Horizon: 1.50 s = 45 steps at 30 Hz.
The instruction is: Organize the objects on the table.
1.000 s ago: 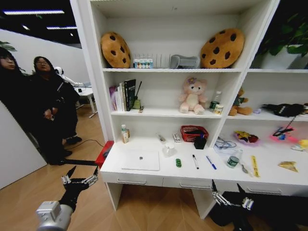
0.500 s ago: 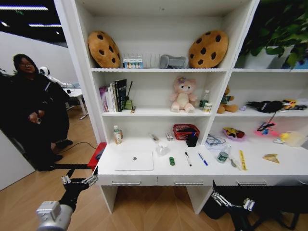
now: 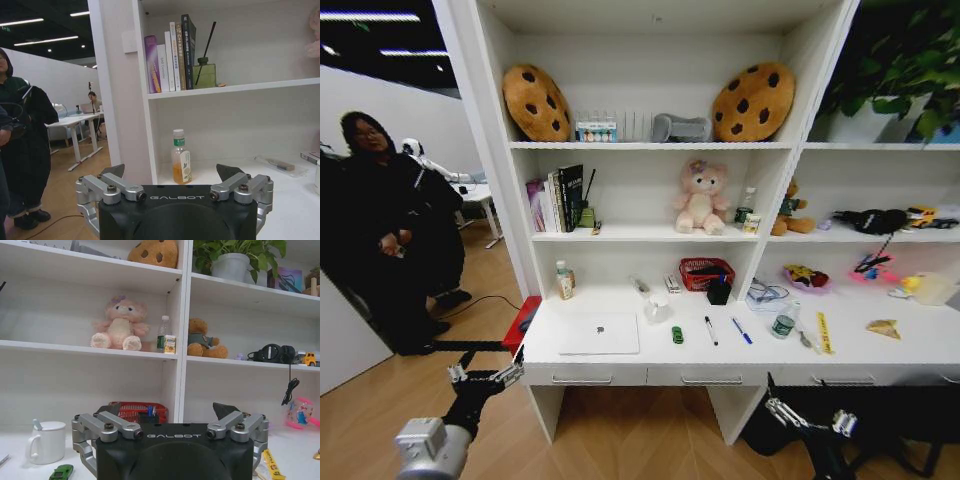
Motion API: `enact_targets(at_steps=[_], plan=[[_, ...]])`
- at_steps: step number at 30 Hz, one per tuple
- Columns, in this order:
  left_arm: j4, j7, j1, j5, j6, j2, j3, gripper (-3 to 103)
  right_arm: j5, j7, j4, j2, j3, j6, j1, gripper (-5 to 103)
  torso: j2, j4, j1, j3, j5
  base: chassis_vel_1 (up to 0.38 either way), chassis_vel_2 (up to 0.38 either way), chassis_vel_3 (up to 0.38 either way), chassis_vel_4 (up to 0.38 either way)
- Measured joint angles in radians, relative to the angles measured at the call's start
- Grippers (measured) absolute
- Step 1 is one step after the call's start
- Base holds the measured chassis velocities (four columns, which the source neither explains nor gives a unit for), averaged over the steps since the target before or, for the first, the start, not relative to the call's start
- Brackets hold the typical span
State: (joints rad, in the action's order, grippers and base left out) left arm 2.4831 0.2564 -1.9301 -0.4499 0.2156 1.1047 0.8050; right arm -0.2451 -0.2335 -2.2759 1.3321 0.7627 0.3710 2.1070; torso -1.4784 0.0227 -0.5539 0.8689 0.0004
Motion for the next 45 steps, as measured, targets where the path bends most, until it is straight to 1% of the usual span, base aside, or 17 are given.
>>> enact_targets(at_steps=[5, 10, 17, 25, 35, 39, 41, 45], plan=[[0.0, 0.0, 0.0, 0.0, 0.0, 0.0, 0.0, 100, 0.014, 0.0, 0.006, 0.005, -0.002, 0.033, -0.004, 100, 0.0, 0.0, 0.0, 0.0, 0.0, 0.0, 0.0, 0.0, 0.0], [0.0, 0.0, 0.0, 0.0, 0.0, 0.0, 0.0, 100, 0.019, 0.001, 0.009, 0.008, -0.002, 0.044, -0.001, 100, -0.001, 0.0, -0.001, 0.001, -0.0005, 0.0, 0.0, 0.0, 0.0], [0.0, 0.0, 0.0, 0.0, 0.0, 0.0, 0.0, 100, 0.023, 0.003, 0.01, 0.012, -0.005, 0.047, 0.005, 100, -0.021, 0.0, -0.01, 0.011, -0.0005, 0.0, 0.0, 0.0, 0.0], [0.0, 0.0, 0.0, 0.0, 0.0, 0.0, 0.0, 100, 0.029, 0.005, 0.009, 0.011, -0.01, 0.047, 0.006, 100, -0.053, -0.0001, -0.025, 0.027, -0.0005, 0.0, 0.0, 0.0, 0.0], [0.0, 0.0, 0.0, 0.0, 0.0, 0.0, 0.0, 100, 0.037, 0.005, 0.01, 0.01, -0.012, 0.059, -0.006, 100, -0.056, -0.0002, -0.027, 0.028, -0.0004, 0.0, 0.0, 0.0, 0.0], [0.0, 0.0, 0.0, 0.0, 0.0, 0.0, 0.0, 100, 0.041, 0.007, 0.01, 0.011, -0.009, 0.044, -0.011, 100, -0.056, -0.0002, -0.027, 0.028, -0.0004, 0.0, 0.0, 0.0, 0.0], [0.0, 0.0, 0.0, 0.0, 0.0, 0.0, 0.0, 100, 0.041, 0.012, 0.012, 0.012, -0.011, 0.023, -0.01, 100, -0.056, -0.0002, -0.027, 0.028, -0.0005, 0.0, 0.0, 0.0, 0.0], [0.0, 0.0, 0.0, 0.0, 0.0, 0.0, 0.0, 100, 0.042, 0.013, 0.014, 0.013, -0.018, 0.019, -0.012, 100, -0.055, -0.0002, -0.027, 0.027, -0.0005, 0.0, 0.0, 0.0, 0.0]])
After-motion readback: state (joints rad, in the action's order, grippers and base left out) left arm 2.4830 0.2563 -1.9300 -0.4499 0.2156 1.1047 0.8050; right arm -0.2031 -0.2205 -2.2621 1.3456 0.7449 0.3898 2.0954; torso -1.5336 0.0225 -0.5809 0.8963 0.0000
